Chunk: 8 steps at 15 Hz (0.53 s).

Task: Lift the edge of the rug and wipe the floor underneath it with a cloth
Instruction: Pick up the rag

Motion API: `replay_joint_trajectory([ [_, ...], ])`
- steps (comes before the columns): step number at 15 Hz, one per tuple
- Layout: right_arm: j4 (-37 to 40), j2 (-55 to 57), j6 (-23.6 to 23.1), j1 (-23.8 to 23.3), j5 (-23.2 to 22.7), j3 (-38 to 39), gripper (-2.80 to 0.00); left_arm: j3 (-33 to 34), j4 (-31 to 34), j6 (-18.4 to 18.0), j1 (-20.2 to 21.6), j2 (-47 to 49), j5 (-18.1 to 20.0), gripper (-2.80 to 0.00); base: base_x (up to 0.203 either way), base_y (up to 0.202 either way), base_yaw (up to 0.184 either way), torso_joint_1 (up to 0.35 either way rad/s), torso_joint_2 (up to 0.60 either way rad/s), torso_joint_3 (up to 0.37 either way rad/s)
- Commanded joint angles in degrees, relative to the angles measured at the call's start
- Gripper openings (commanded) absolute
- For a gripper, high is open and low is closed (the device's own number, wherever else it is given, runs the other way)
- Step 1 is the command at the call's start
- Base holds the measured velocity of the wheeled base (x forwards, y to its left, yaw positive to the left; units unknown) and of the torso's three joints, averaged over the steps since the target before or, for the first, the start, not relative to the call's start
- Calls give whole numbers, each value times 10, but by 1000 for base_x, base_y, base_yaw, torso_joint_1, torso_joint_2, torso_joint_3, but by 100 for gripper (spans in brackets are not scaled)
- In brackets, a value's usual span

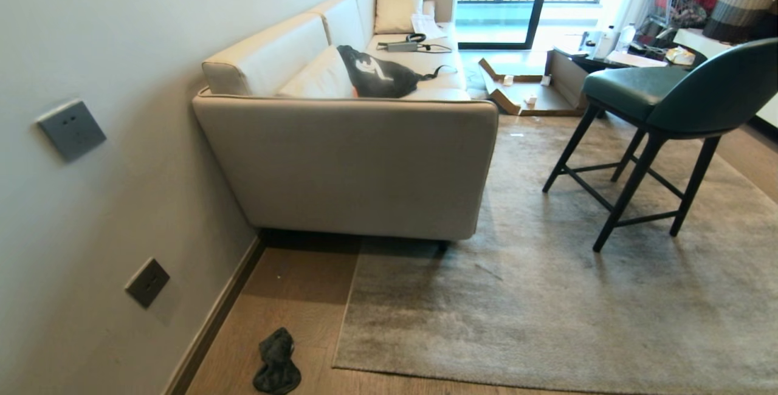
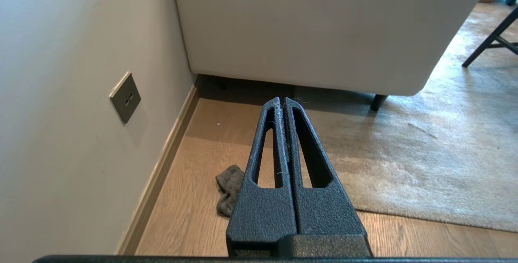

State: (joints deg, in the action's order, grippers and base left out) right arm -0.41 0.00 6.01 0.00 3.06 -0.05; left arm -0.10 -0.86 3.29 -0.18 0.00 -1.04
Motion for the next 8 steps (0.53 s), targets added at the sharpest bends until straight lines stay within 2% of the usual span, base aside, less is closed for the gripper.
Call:
replay_joint_trajectory([
  [1,0,0,0,0,0,0,-280,0,0,1,0,0,0,-280,0,0,0,0,0,0],
  [8,0,0,0,0,0,0,-280,0,0,0,0,0,0,-280,0,0,0,0,0,0],
])
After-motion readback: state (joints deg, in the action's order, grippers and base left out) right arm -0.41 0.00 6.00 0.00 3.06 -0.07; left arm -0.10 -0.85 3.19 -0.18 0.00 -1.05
